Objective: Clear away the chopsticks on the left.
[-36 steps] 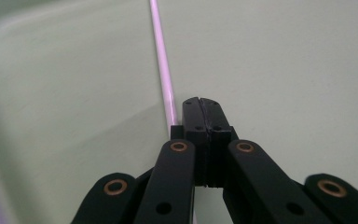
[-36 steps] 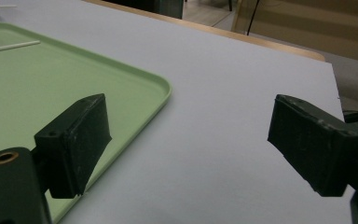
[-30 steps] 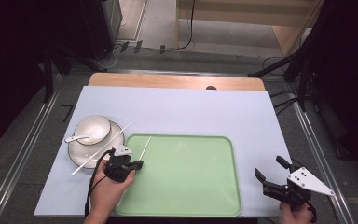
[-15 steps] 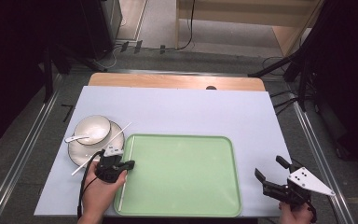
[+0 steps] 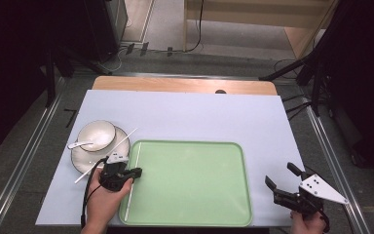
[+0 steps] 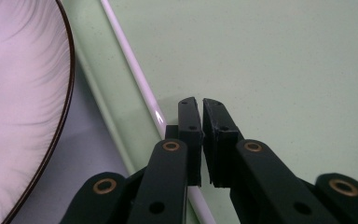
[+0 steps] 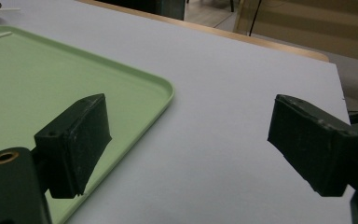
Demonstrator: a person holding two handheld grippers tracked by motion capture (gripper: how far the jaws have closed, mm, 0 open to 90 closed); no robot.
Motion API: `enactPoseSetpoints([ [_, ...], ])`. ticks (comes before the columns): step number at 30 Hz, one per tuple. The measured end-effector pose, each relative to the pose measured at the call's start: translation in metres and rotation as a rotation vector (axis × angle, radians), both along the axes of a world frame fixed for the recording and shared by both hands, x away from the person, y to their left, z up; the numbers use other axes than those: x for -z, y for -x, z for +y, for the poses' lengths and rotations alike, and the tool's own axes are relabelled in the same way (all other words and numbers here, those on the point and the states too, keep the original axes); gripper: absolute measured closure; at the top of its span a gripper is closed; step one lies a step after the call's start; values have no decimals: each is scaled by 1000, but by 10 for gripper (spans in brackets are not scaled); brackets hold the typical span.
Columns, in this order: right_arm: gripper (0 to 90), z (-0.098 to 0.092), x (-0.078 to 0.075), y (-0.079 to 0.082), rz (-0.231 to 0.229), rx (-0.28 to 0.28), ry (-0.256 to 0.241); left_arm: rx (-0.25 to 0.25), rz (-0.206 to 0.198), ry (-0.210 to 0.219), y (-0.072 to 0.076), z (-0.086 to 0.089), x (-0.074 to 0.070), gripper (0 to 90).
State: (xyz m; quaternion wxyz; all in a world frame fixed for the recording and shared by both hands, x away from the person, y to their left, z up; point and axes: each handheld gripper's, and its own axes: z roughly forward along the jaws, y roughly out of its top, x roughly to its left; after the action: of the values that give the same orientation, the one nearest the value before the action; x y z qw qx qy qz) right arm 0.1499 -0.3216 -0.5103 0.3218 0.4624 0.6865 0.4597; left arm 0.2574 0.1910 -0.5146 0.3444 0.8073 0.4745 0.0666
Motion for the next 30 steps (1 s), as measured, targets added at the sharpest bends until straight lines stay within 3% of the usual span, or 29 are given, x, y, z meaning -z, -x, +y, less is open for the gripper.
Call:
enactPoseSetpoints([
  [4,130,0,0,0,1,1,-1,11,-8,0,0,-1,0,819],
  [10,129,-2,0,0,-1,1,0,39,-75,31,5,7,-17,728],
  [14,129,-3,-1,1,-1,3,-2,21,-103,49,8,21,-29,708],
  [16,130,-2,-1,1,-1,1,0,-15,-116,63,9,40,-36,706],
  [22,129,-2,-1,0,-2,-1,2,-69,-149,50,10,68,-44,686],
  [25,129,-1,-1,0,0,-2,4,-83,-164,7,10,84,-49,647],
  [30,129,-1,0,0,0,-2,3,-121,-170,-20,9,101,-49,641],
])
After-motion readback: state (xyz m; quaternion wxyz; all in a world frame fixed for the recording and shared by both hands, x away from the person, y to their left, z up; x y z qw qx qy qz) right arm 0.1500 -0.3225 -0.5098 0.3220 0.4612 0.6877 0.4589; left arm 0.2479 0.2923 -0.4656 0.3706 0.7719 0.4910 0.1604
